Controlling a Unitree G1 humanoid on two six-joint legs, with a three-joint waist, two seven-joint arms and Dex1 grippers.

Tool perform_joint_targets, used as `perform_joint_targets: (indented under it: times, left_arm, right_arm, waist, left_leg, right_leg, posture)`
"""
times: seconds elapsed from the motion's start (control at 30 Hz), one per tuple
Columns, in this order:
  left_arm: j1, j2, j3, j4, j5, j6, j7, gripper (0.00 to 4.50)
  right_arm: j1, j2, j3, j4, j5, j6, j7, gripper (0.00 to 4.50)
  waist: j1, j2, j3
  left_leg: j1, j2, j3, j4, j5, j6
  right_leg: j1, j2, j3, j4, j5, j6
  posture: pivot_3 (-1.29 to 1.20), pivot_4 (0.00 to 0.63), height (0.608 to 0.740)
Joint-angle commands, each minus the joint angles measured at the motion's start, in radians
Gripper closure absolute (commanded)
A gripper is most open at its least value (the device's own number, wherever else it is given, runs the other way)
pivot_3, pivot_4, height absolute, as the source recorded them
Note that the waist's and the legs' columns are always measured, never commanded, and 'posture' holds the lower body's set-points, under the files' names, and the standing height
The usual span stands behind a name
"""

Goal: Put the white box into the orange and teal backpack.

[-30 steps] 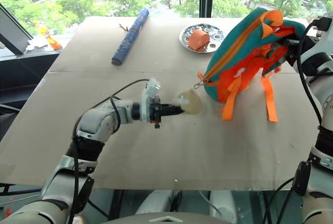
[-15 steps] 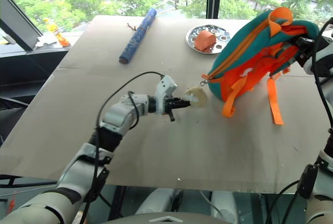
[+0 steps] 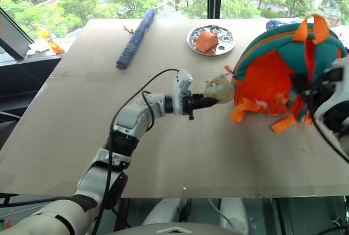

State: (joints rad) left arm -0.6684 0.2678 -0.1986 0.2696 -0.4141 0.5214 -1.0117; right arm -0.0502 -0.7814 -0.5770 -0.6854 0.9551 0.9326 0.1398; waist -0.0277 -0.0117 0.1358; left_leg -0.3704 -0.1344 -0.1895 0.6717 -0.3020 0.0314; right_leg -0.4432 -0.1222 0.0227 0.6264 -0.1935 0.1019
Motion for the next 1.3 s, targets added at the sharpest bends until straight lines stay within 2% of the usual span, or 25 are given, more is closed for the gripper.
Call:
perform_joint_targets:
  times: [0.03, 0.07, 0.13, 0.43, 0.63, 0.8, 0.93, 1.3]
  left_arm:
    - [0.051, 0.070, 0.035, -0.120, -0.021, 0.016, -0.037, 1.48]
    - [0.077, 0.094, 0.053, -0.148, -0.029, 0.025, -0.036, 0.95]
    - [0.125, 0.130, 0.087, -0.197, -0.049, 0.043, -0.026, 0.08]
    - [0.379, 0.278, 0.238, -0.428, -0.146, 0.088, -0.027, 0.03]
    - [0.519, 0.329, 0.319, -0.565, -0.188, 0.116, 0.028, 0.03]
    - [0.615, 0.367, 0.377, -0.616, -0.203, 0.094, 0.034, 0.03]
    - [0.703, 0.378, 0.435, -0.674, -0.222, 0.100, 0.059, 0.03]
    - [0.867, 0.404, 0.498, -0.702, -0.202, 0.017, 0.062, 0.03]
  right_arm:
    - [0.105, -0.062, -0.078, -0.102, -0.007, -0.017, 0.107, 1.34]
    - [0.174, -0.080, -0.105, -0.127, -0.020, -0.017, 0.157, 0.80]
    - [0.293, -0.086, -0.150, -0.161, -0.037, -0.029, 0.232, 0.01]
    - [0.662, 0.005, -0.291, -0.190, -0.150, -0.160, 0.479, 0.00]
    - [0.884, 0.002, -0.358, -0.173, -0.219, -0.168, 0.646, 0.00]
    - [0.866, 0.070, -0.342, -0.152, -0.220, -0.272, 0.692, 0.00]
    - [0.848, 0.113, -0.296, -0.092, -0.298, -0.356, 0.696, 0.00]
    - [0.797, 0.118, -0.168, -0.043, -0.358, -0.436, 0.729, 0.00]
  waist:
    - [0.012, 0.000, 0.000]
    - [0.017, 0.000, 0.000]
    - [0.027, 0.000, 0.000]
    - [0.046, 0.000, 0.000]
    - [0.050, -0.001, 0.000]
    - [0.051, -0.001, 0.000]
    - [0.052, -0.001, 0.001]
    - [0.066, 0.001, 0.003]
  left_leg:
    - [0.003, 0.000, 0.000, 0.000, 0.000, 0.000]
    - [0.007, 0.000, 0.000, -0.001, 0.000, 0.000]
    - [0.009, 0.001, -0.001, -0.002, -0.001, 0.001]
    - [0.011, 0.001, -0.002, -0.002, -0.002, 0.002]
    - [0.014, 0.002, -0.001, -0.002, -0.002, 0.002]
    - [0.016, 0.003, 0.002, -0.003, -0.002, 0.002]
    - [0.020, 0.004, 0.004, -0.004, -0.005, 0.004]
    - [0.024, 0.005, 0.006, -0.005, -0.007, 0.005]
  right_leg:
    - [0.003, 0.001, 0.000, 0.000, 0.000, 0.000]
    - [0.006, 0.001, 0.000, -0.002, 0.000, 0.000]
    - [0.008, 0.001, -0.001, -0.004, 0.000, 0.000]
    - [0.012, 0.001, -0.002, -0.006, 0.000, 0.000]
    - [0.014, 0.001, -0.001, -0.006, -0.001, 0.000]
    - [0.016, 0.002, 0.000, -0.006, -0.001, 0.001]
    - [0.019, 0.002, 0.002, -0.007, -0.001, 0.001]
    - [0.023, 0.003, 0.004, -0.008, -0.002, 0.002]
  posture:
    - [0.00, 0.150, 0.731]
    - [0.00, 0.150, 0.731]
    - [0.00, 0.150, 0.731]
    - [0.00, 0.150, 0.731]
    - [0.00, 0.150, 0.731]
    - [0.00, 0.150, 0.731]
    - [0.00, 0.150, 0.731]
    - [0.00, 0.150, 0.731]
